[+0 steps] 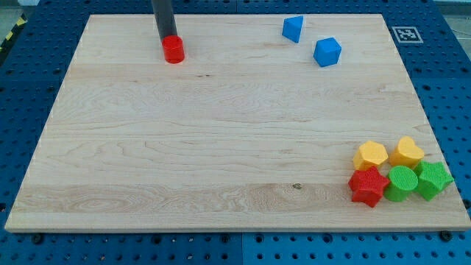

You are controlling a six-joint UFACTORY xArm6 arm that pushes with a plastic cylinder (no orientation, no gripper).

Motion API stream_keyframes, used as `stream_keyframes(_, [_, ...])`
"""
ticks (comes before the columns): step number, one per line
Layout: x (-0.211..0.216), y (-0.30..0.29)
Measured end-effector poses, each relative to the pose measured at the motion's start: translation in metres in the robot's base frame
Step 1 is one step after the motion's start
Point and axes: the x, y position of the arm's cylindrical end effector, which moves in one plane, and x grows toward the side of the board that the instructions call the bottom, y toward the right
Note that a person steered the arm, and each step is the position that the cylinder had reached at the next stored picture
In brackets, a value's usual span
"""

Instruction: Push the red circle towards the yellow blocks

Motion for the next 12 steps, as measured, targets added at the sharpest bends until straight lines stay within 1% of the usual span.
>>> stream_keyframes(1, [0.011, -0.001])
stream_keyframes(3, [0.052, -0.001])
stream_keyframes(6, [0.103, 0.04])
stream_keyframes(9, [0.118, 0.052])
stream_keyframes(12, [0.117, 0.052])
